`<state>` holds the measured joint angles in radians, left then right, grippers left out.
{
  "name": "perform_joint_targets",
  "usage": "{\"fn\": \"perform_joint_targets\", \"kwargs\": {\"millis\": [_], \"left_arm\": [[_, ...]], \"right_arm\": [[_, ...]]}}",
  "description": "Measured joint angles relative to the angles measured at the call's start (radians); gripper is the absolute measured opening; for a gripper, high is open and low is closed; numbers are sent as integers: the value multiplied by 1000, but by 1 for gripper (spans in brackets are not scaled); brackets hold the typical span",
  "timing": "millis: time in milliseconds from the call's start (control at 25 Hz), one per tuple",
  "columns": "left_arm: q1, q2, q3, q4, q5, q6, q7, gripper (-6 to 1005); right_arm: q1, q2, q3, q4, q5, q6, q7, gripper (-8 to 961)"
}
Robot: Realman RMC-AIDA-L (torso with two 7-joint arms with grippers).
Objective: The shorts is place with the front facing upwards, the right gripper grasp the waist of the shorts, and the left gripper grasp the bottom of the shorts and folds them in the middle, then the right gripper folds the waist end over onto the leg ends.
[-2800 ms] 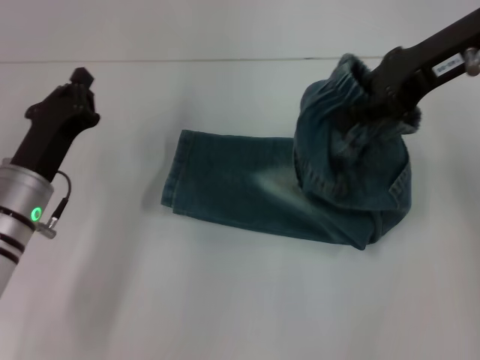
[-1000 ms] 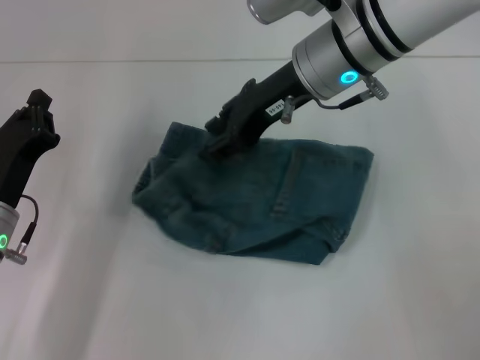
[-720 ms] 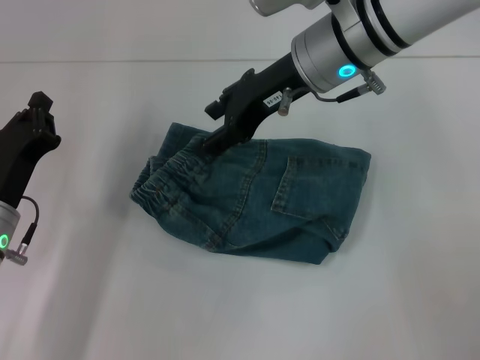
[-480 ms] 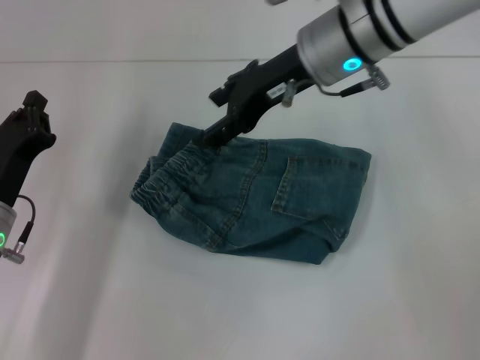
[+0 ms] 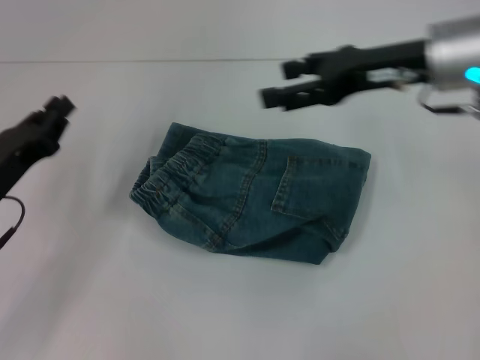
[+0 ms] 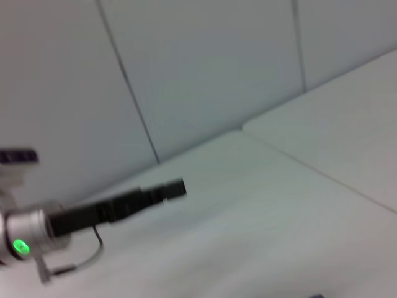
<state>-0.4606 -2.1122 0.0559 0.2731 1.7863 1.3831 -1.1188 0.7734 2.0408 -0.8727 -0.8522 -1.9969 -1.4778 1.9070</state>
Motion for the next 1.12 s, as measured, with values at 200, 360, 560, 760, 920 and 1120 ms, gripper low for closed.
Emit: {"fn": "perform_joint_targets", "kwargs": {"millis": [200,360,560,760,920,1120], "left_arm": [[59,16,315,235,23,141,-212,247],[90,33,369,379,106,310,-329,344],[102,46,372,466,212,447,-379,447],[97,33,398,495,329,468,-385,605],[97,28,397,501,347,465,-387,761],[99,27,395,502,349,465,-390,812]], "right_arm": [[-184,-34,62,-7,108,-126,-29,924],[-254,-43,74,-15,108,-191,-31,924],[-332,-38,84,-3,107,-262,-70,924],[-370,-34,124,65,104,-301,-134,924],[-383,-39,138,94,103,-313,-165,924],[-386,-39,141,98,100,-312,-169,924]]}}
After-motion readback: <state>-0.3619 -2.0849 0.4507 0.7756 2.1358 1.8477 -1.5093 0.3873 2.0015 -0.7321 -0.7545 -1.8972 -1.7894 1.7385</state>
